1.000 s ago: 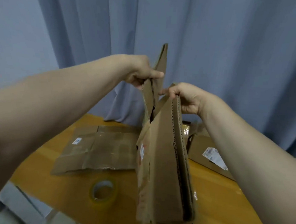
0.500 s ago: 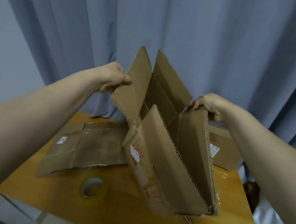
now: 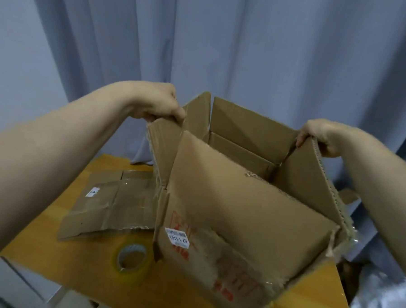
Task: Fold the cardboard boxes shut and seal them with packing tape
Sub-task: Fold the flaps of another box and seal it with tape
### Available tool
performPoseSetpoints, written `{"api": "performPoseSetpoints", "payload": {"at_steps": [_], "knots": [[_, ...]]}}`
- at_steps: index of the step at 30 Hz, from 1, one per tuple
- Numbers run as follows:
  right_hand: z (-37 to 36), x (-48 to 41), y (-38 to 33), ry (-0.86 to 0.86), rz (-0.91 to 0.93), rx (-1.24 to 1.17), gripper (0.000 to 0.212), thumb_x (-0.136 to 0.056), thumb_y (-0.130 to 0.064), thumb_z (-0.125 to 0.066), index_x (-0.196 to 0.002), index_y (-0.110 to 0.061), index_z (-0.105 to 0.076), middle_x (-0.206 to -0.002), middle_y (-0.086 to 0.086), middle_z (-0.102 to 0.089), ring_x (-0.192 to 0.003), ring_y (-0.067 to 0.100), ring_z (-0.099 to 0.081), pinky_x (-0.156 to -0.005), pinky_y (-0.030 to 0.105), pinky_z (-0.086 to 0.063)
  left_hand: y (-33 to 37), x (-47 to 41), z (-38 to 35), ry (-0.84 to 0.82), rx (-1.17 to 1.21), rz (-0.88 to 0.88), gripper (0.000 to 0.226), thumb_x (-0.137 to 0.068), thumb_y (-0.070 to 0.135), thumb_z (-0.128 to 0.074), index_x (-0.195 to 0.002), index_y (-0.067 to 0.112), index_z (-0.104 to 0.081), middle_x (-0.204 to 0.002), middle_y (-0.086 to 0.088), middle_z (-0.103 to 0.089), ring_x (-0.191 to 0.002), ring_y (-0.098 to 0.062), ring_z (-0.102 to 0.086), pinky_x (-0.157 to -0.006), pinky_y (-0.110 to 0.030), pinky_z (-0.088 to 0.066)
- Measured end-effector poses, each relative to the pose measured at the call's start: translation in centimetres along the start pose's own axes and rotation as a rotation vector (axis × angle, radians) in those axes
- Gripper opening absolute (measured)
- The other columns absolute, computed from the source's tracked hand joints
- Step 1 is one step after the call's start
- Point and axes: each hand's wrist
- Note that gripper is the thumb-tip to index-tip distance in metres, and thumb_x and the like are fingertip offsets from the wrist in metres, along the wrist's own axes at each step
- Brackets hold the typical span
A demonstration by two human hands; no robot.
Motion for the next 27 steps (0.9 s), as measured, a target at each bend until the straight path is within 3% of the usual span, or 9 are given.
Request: {"api": "performPoseSetpoints", "payload": {"at_steps": [2,5,9,15,18,20,22,24,27], "knots": [[-0.4,-0.2,1.4,0.006,-0.033,-0.015,0.023,-0.089,0.004,-0.043,-0.069,0.0,-0.054,-0.044,0.012,-0.058,-0.036,0.022,-0.056,-0.03,0.019,-0.044,-0.5,0.0,-1.2,-0.061,-0.029,0.009,0.038,-0.085,0.016,-0.065,-0.054,0.011,-0.045,-0.043,-0.002,-0.039,-0.034,-0.012,-0.035,-0.04,-0.02,-0.028],[-1.7,-1.5,4.4,0.012,-0.111,-0.023,0.024,-0.092,0.002,-0.042,-0.071,-0.002,-0.053,-0.06,0.013,-0.055,-0.051,0.026,-0.054,-0.039,0.023,-0.048,-2.0,-0.4,-4.0,-0.146,-0.083,0.032,0.044,-0.086,0.013,-0.064,-0.049,0.012,-0.041,-0.035,0.002,-0.035,-0.029,-0.011,-0.033,-0.034,-0.016,-0.028],[-3.7,-2.8,7.4,0.03,-0.172,-0.121,0.018,-0.089,-0.001,-0.048,-0.102,0.002,-0.06,-0.067,0.012,-0.053,-0.042,0.023,-0.055,-0.034,0.02,-0.045,-4.0,-1.2,-8.4,-0.206,-0.123,0.079,0.039,-0.088,0.012,-0.06,-0.052,0.01,-0.045,-0.035,0.002,-0.04,-0.029,-0.012,-0.04,-0.033,-0.017,-0.034],[-3.8,-3.7,5.8,0.134,0.38,0.156,0.069,-0.075,0.018,-0.04,-0.125,-0.023,-0.062,-0.132,0.001,-0.055,-0.112,0.033,-0.059,-0.068,0.032,-0.049,-4.8,-2.4,-9.4,-0.166,-0.028,0.098,0.037,-0.089,0.011,-0.058,-0.054,0.006,-0.05,-0.035,0.0,-0.043,-0.029,-0.012,-0.043,-0.033,-0.017,-0.034],[-3.9,-3.7,4.9,-0.057,0.518,0.449,0.06,-0.073,0.015,-0.039,-0.105,-0.025,-0.071,-0.113,-0.007,-0.064,-0.093,-0.003,-0.062,-0.073,0.017,-0.048,-4.9,-2.8,-9.3,-0.186,-0.036,0.096,0.018,-0.087,0.013,-0.06,-0.081,-0.003,-0.065,-0.063,-0.012,-0.061,-0.054,-0.024,-0.06,-0.041,-0.023,-0.046],[-4.3,-4.4,4.7,-0.171,0.481,0.611,0.048,-0.078,0.008,-0.043,-0.104,-0.019,-0.074,-0.117,-0.006,-0.066,-0.105,0.004,-0.059,-0.09,0.02,-0.046,-5.0,-3.0,-9.3,-0.183,-0.033,0.071,0.03,-0.085,0.012,-0.062,-0.113,0.0,-0.064,-0.088,-0.018,-0.068,-0.074,-0.03,-0.065,-0.058,-0.031,-0.056],[-4.7,-5.2,4.6,-0.217,0.437,0.746,0.031,-0.084,-0.009,-0.051,-0.101,-0.018,-0.075,-0.122,-0.006,-0.065,-0.119,0.014,-0.054,-0.104,0.029,-0.038,-4.8,-3.1,-9.3,-0.177,-0.005,0.036,0.047,-0.084,0.009,-0.062,-0.131,0.01,-0.054,-0.093,-0.014,-0.068,-0.075,-0.025,-0.064,-0.067,-0.035,-0.055],[-5.1,-5.4,4.5,-0.237,0.401,0.974,0.031,-0.089,-0.035,-0.05,-0.11,-0.026,-0.071,-0.132,-0.006,-0.058,-0.133,0.016,-0.04,-0.117,0.042,-0.013,-4.7,-3.3,-9.6,-0.18,0.033,-0.01,0.061,-0.084,0.005,-0.062,-0.141,0.015,-0.042,-0.098,-0.008,-0.067,-0.082,-0.022,-0.064,-0.074,-0.034,-0.055],[-5.8,-4.9,4.0,-0.253,0.338,1.126,0.046,-0.09,-0.059,-0.038,-0.132,-0.044,-0.049,-0.144,-0.012,-0.045,-0.143,0.015,-0.023,-0.11,0.054,0.016,-4.5,-3.7,-9.9,-0.183,0.045,-0.083,0.072,-0.083,-0.003,-0.061,-0.146,0.018,-0.034,-0.119,-0.007,-0.064,-0.102,-0.024,-0.063,-0.092,-0.041,-0.052]]}}
Point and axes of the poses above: each hand's wrist, its own x-axis away from the middle knuckle, its own z-axis out of the back of the hand, y = z × x
